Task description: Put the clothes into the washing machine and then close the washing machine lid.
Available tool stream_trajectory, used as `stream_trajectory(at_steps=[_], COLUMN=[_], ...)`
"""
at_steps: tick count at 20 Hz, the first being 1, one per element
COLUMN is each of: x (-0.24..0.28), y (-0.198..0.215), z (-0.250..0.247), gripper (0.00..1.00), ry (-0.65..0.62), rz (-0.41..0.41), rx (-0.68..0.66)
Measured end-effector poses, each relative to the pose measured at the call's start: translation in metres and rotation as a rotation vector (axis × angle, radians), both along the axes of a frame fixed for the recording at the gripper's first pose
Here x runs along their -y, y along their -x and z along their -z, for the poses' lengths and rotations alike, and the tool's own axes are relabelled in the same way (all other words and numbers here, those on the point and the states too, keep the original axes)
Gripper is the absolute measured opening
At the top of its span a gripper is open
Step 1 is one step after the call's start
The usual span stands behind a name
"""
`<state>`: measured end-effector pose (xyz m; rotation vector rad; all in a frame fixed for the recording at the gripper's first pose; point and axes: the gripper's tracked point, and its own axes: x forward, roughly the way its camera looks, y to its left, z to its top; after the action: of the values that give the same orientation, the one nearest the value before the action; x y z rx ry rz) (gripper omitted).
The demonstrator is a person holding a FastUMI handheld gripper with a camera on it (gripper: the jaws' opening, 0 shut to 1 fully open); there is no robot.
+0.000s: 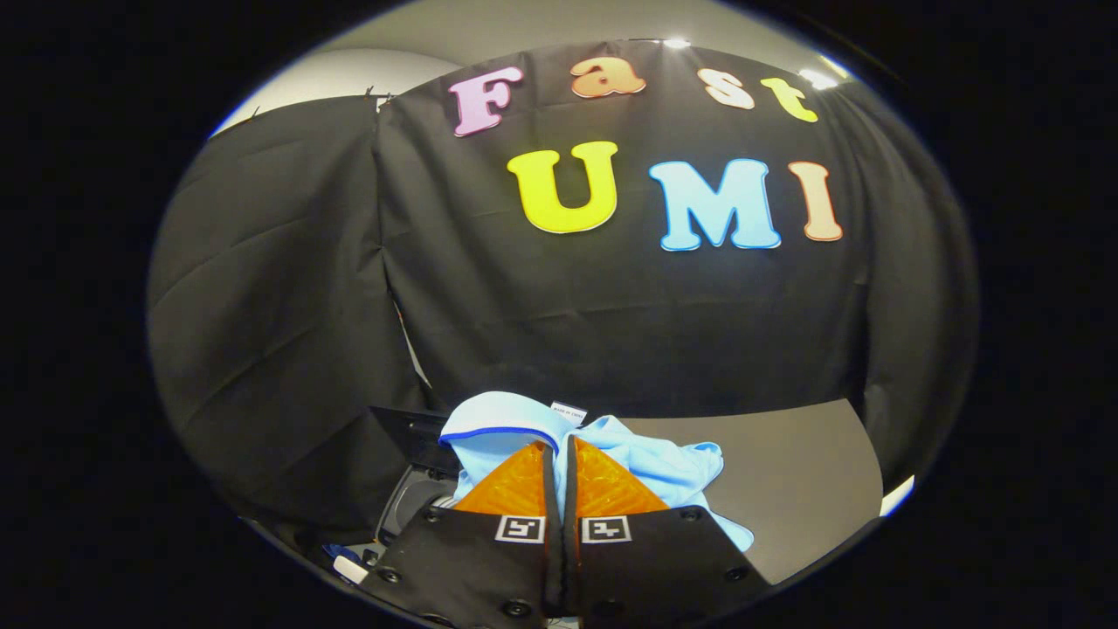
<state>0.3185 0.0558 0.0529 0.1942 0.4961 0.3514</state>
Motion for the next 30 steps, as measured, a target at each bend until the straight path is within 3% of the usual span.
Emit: stream_trajectory(at_steps=[9,16,30], x=[-0.100,-0.155,-0.215], y=[0.002,0.008,0.023], z=[-0.029,-0.035,0.063], gripper=[0.01,0.02,0.01], ry=[-0.024,-0.049,-0.052], rz=[-0.165,-0.248,-0.291], rx=[0.028,0.024,-0.134])
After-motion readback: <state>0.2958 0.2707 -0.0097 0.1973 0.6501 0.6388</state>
